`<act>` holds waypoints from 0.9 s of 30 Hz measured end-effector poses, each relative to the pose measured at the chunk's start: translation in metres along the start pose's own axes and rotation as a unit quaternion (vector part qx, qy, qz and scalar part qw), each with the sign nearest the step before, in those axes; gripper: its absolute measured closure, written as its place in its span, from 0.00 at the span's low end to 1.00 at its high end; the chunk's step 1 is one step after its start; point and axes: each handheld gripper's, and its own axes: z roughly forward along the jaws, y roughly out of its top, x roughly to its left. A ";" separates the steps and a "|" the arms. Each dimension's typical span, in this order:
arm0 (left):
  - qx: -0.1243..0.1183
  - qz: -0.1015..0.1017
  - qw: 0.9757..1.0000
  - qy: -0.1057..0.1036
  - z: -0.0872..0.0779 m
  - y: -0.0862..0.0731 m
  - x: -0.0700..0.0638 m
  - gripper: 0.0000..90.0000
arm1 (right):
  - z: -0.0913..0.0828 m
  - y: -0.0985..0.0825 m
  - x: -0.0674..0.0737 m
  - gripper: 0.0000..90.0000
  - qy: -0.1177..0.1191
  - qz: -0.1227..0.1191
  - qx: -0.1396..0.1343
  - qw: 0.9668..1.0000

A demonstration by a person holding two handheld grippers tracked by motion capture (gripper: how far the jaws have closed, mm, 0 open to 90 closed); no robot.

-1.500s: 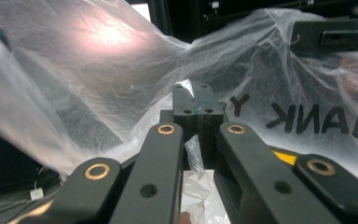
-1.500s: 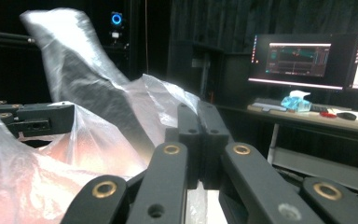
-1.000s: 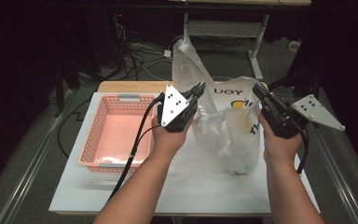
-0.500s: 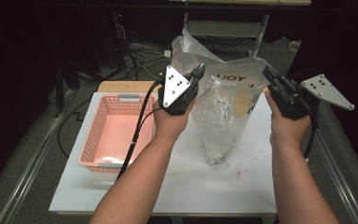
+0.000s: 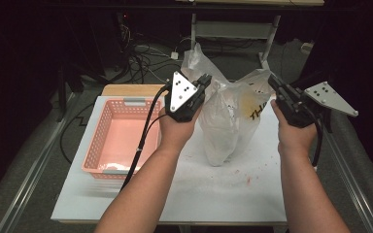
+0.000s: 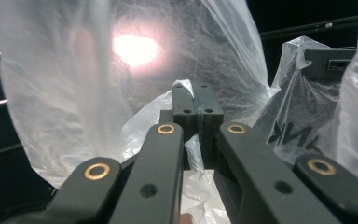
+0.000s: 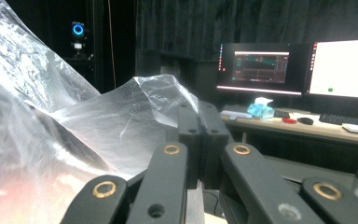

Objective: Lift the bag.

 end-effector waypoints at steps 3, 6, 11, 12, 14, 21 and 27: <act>0.008 -0.002 1.000 0.001 -0.001 -0.006 0.002 0.98 | 0.001 -0.005 0.002 1.00 0.002 -0.004 0.008 1.000; 0.014 -0.003 1.000 0.002 -0.003 -0.011 0.004 0.98 | 0.003 -0.012 0.005 1.00 0.005 -0.007 0.018 1.000; 0.016 -0.015 1.000 0.002 -0.007 -0.018 0.010 0.98 | 0.005 -0.020 0.007 1.00 0.008 -0.009 0.031 0.999; 0.017 -0.016 1.000 0.003 -0.009 -0.019 0.012 0.97 | 0.006 -0.021 0.007 1.00 0.008 -0.008 0.033 0.999; 0.018 -0.020 1.000 0.003 -0.012 -0.019 0.014 0.97 | 0.006 -0.022 0.007 1.00 0.007 -0.008 0.033 0.999; 0.030 -0.021 0.999 0.005 -0.027 -0.022 0.018 0.86 | 0.006 -0.022 0.003 1.00 -0.001 -0.013 0.038 0.999; 0.034 -0.021 0.999 -0.005 -0.042 -0.026 0.017 0.81 | 0.007 -0.023 0.002 1.00 -0.006 -0.016 0.043 0.999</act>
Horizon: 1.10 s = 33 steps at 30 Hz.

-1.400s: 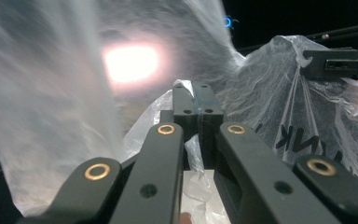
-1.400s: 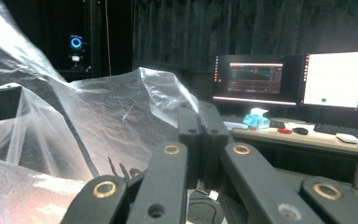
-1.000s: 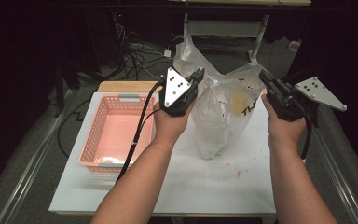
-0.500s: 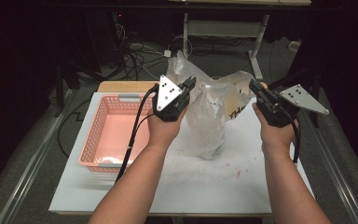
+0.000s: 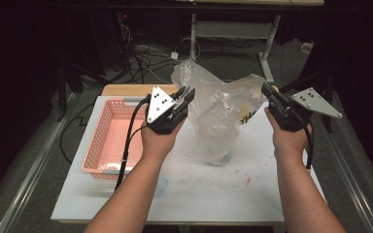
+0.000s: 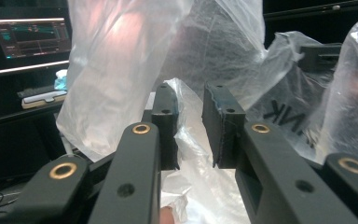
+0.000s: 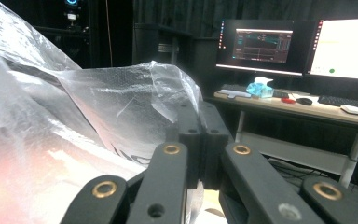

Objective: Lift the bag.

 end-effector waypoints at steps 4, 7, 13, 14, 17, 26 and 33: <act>-0.002 0.000 1.000 -0.011 -0.011 -0.003 -0.004 0.77 | 0.000 0.000 -0.001 1.00 -0.001 -0.002 0.002 1.000; -0.003 0.000 1.000 -0.015 -0.017 -0.005 -0.008 0.75 | 0.000 0.000 -0.001 1.00 -0.002 -0.002 0.004 1.000; 0.004 0.002 1.000 -0.024 -0.029 -0.010 -0.011 0.69 | 0.001 -0.001 0.000 1.00 -0.001 -0.007 0.006 1.000; 0.005 0.000 1.000 -0.027 -0.030 -0.011 -0.010 0.68 | 0.001 -0.001 0.001 1.00 -0.001 -0.007 0.006 1.000; 0.008 -0.001 0.999 -0.031 -0.037 -0.016 -0.010 0.65 | 0.001 -0.002 0.000 1.00 -0.001 -0.010 0.010 1.000; 0.016 0.003 0.999 -0.038 -0.062 -0.028 -0.018 0.62 | 0.003 -0.004 0.002 1.00 0.000 -0.012 0.014 1.000; 0.052 -0.013 0.998 -0.040 -0.069 -0.053 -0.017 0.56 | 0.002 -0.006 0.003 1.00 0.004 -0.013 0.017 1.000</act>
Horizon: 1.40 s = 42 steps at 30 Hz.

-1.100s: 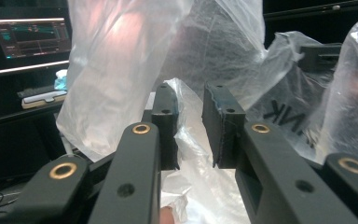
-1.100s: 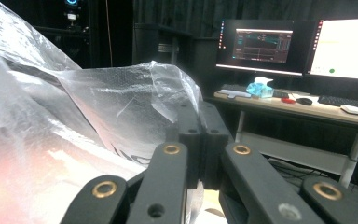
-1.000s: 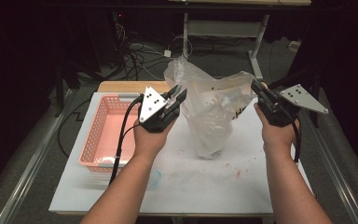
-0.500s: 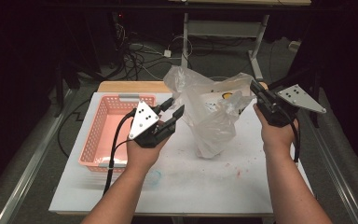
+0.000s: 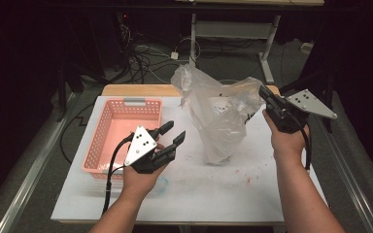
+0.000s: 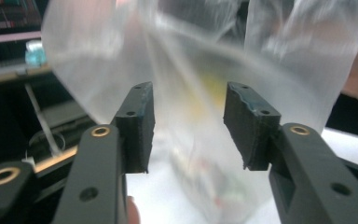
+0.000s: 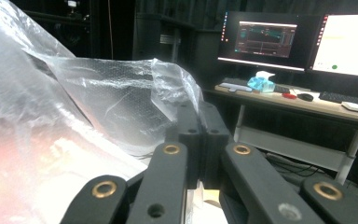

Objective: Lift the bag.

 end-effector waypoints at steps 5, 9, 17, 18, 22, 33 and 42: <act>0.058 -0.033 0.998 -0.003 0.005 -0.025 0.006 0.49 | -0.004 -0.004 0.001 1.00 0.004 -0.002 0.002 1.000; 0.092 -0.046 0.995 -0.015 0.008 -0.039 0.005 0.39 | -0.007 -0.005 0.003 0.99 0.007 -0.003 0.002 1.000; 0.129 -0.068 0.989 -0.041 0.006 -0.056 -0.006 0.13 | -0.016 -0.003 0.005 0.94 0.021 -0.007 0.001 1.000; 0.130 -0.067 0.988 -0.041 0.006 -0.058 -0.008 0.08 | -0.017 -0.002 0.006 0.93 0.023 -0.009 0.001 1.000; 0.136 -0.066 0.988 -0.039 0.006 -0.062 -0.011 0.00 | -0.022 0.000 0.008 0.88 0.028 -0.011 -0.001 1.000; 0.145 -0.059 0.987 -0.031 0.005 -0.068 -0.013 0.00 | -0.040 0.006 0.010 0.79 0.041 -0.013 -0.015 0.999; 0.143 -0.063 0.988 -0.022 -0.004 -0.072 -0.010 0.00 | -0.051 -0.007 0.013 0.70 0.063 -0.016 0.006 0.998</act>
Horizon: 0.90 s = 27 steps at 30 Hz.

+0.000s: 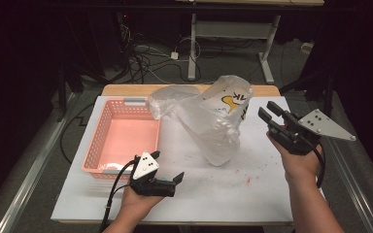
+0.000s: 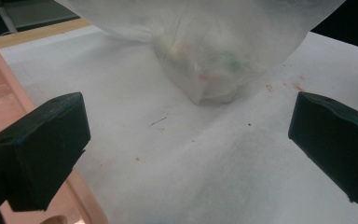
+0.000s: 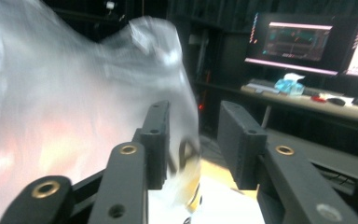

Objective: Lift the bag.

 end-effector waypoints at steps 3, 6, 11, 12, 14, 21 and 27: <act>0.003 -0.001 1.000 0.000 -0.002 -0.001 0.001 0.00 | 0.002 -0.011 0.002 0.65 0.011 0.002 0.018 1.000; 0.004 0.000 1.000 0.003 -0.006 -0.002 0.003 0.00 | 0.005 -0.026 0.006 0.60 0.019 0.008 0.039 0.999; 0.011 -0.001 1.000 0.014 -0.017 -0.006 0.009 0.00 | 0.010 -0.054 0.010 0.49 0.034 0.020 0.083 0.996; 0.013 0.000 1.000 0.016 -0.019 -0.007 0.009 0.00 | 0.012 -0.062 0.012 0.46 0.036 0.021 0.097 0.994; 0.016 0.002 1.000 0.018 -0.024 -0.011 0.011 0.00 | 0.013 -0.074 0.014 0.42 0.041 0.022 0.116 0.992; 0.015 -0.004 0.999 0.035 -0.037 -0.021 0.019 0.00 | 0.010 -0.108 0.024 0.23 0.049 0.036 0.167 0.984; 0.003 -0.008 0.999 0.042 -0.041 -0.026 0.024 0.00 | -0.002 -0.130 0.030 0.06 0.041 0.045 0.192 0.979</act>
